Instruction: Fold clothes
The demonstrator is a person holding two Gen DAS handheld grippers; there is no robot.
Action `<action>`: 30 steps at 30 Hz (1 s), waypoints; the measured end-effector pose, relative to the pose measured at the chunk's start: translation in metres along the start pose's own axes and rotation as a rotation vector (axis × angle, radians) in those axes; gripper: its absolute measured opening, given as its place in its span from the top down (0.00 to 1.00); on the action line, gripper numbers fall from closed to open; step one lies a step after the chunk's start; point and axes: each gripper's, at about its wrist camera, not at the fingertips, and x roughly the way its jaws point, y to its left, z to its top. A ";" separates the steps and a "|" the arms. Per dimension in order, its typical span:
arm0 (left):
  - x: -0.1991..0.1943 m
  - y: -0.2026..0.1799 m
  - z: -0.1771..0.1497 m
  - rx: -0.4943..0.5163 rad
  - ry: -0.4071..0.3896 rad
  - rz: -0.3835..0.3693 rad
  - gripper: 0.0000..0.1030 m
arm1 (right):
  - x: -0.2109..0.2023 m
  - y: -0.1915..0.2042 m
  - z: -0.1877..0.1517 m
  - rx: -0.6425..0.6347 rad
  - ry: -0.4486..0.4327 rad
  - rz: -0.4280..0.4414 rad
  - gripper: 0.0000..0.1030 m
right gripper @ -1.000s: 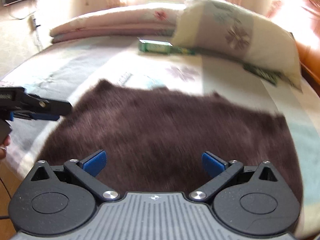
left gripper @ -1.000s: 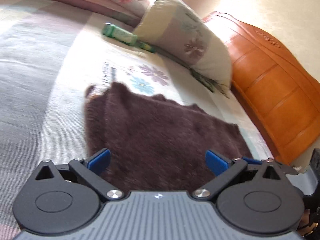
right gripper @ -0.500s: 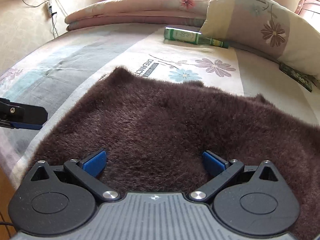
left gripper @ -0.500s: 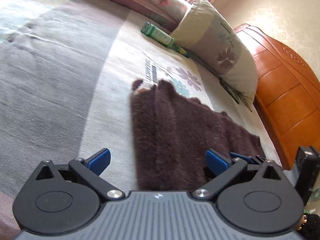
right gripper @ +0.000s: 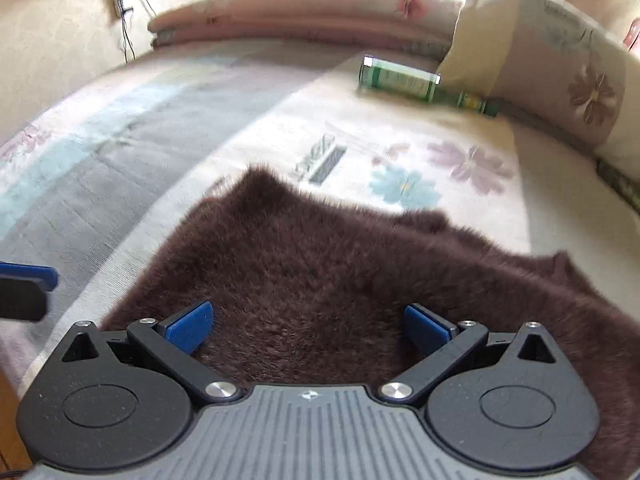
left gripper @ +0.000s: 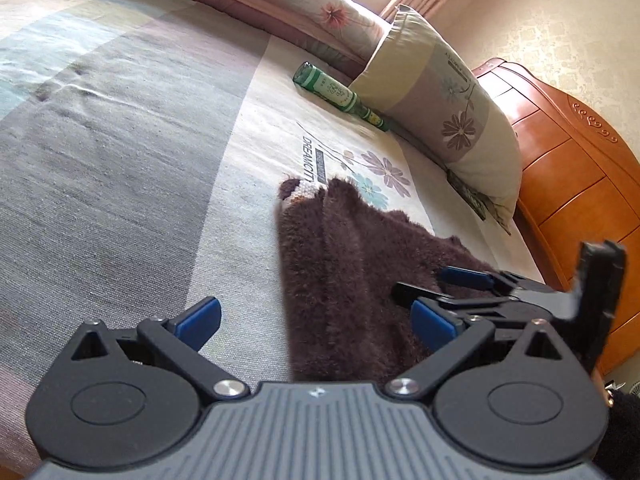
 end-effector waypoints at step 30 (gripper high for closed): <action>0.013 -0.033 -0.001 0.060 0.035 -0.094 0.02 | -0.065 -0.098 -0.084 0.357 -0.088 -0.132 0.00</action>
